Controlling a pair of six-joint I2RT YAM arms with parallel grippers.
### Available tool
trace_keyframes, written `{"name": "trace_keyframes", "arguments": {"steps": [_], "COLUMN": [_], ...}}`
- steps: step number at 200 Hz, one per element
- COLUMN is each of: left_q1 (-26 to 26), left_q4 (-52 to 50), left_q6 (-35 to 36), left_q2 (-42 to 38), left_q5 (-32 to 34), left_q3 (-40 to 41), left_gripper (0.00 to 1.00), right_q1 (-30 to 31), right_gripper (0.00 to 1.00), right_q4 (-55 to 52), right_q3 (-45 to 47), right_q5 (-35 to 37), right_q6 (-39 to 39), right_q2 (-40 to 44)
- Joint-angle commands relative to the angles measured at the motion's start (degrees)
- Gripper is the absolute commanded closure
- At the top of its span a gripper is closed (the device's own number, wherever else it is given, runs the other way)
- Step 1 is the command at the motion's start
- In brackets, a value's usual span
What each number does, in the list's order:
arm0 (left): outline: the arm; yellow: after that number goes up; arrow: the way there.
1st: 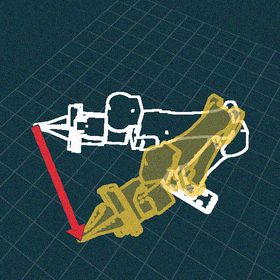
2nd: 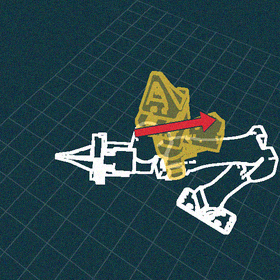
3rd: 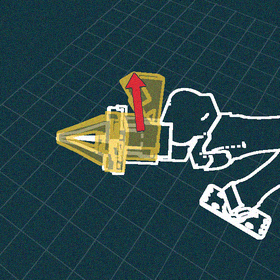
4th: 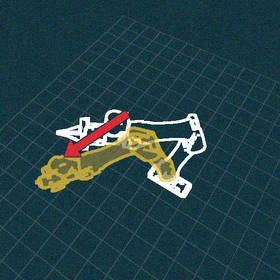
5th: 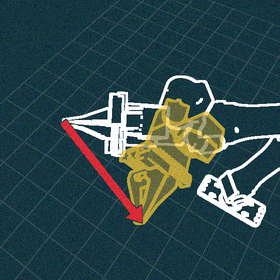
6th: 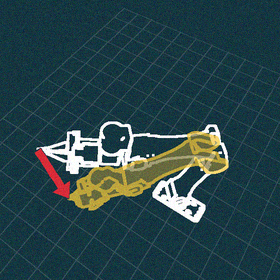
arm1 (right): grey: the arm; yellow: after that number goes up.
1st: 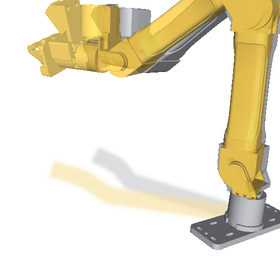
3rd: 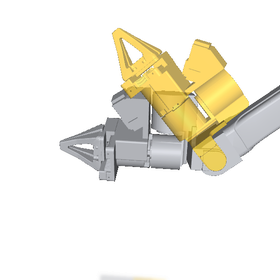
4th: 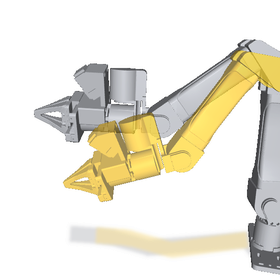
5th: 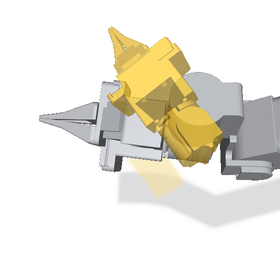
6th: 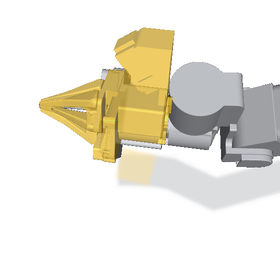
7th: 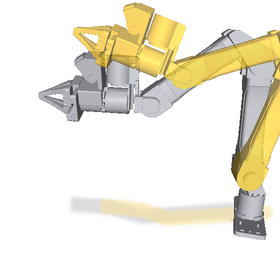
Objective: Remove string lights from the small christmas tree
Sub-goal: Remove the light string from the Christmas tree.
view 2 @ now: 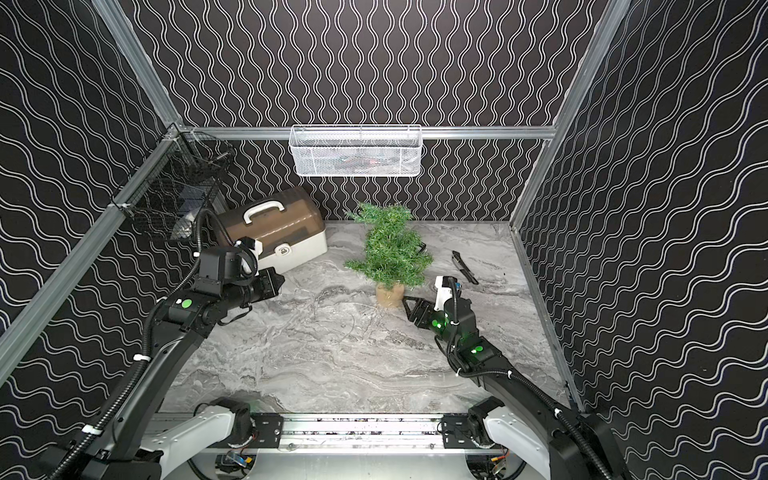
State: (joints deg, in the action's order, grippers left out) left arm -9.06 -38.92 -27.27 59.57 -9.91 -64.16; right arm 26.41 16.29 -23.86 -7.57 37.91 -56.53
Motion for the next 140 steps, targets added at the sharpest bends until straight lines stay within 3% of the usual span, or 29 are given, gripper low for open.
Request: {"name": "trace_keyframes", "arguments": {"steps": [1, 19, 34, 81, 140], "left_q1": [0.1, 0.0, 0.1, 0.0, 0.0], "left_q4": [1.9, 1.9, 1.5, 1.5, 2.9], "left_q6": [-0.4, -0.4, -0.1, 0.3, -0.3], "left_q2": [0.4, 0.5, 0.5, 0.7, 1.1], "left_q5": [-1.4, -1.5, -1.1, -0.4, -1.2], "left_q3": [0.0, -0.4, -0.9, -1.1, -0.4], "left_gripper": [1.0, 1.0, 1.0, 1.0, 1.0], "right_q1": [0.0, 0.0, 0.0, 0.0, 0.0], "right_gripper": [0.35, 0.4, 0.51, 1.0, 1.0], "right_q4": [0.9, 2.7, 3.8, -7.7, -23.6], "right_q3": [-2.0, -4.3, -5.5, -9.0, -17.4], "right_q5": [1.2, 1.8, 2.1, 7.8, 11.3], "right_q6": [-2.1, -2.4, -2.5, -4.1, -9.6], "right_q2": [-4.1, -9.6, -12.0, -4.6, 2.4]}}
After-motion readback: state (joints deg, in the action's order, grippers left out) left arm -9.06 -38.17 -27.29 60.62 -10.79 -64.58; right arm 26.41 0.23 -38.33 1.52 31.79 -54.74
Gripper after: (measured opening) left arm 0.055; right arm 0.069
